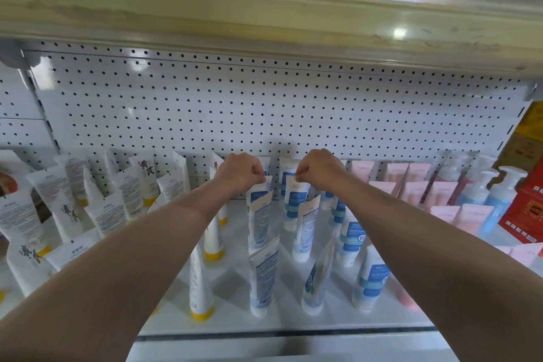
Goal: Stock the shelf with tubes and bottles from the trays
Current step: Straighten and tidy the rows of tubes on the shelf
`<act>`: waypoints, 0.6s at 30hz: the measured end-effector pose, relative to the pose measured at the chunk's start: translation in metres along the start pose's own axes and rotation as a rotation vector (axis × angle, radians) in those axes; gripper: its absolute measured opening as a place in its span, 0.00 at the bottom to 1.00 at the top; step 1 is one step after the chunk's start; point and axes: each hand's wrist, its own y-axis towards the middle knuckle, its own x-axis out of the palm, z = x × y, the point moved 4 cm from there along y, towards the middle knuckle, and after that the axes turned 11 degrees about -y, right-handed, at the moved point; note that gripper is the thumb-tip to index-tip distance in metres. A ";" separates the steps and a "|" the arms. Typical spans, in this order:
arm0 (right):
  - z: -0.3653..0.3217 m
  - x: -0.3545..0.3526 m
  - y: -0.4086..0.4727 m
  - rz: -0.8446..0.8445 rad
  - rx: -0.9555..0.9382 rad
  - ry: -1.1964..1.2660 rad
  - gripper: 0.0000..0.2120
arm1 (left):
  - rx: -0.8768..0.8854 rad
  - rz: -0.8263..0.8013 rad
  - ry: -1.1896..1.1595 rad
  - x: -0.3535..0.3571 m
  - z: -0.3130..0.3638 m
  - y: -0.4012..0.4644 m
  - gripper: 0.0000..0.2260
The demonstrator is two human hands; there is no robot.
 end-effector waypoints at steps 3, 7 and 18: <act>0.001 0.000 0.000 -0.002 0.007 0.003 0.04 | -0.010 0.004 0.004 0.001 0.000 0.000 0.09; 0.002 0.000 0.001 -0.007 0.013 0.022 0.04 | -0.011 0.002 0.010 0.001 -0.001 0.000 0.05; -0.004 -0.001 -0.001 -0.019 -0.010 -0.004 0.05 | 0.004 0.012 -0.005 0.002 -0.003 0.002 0.03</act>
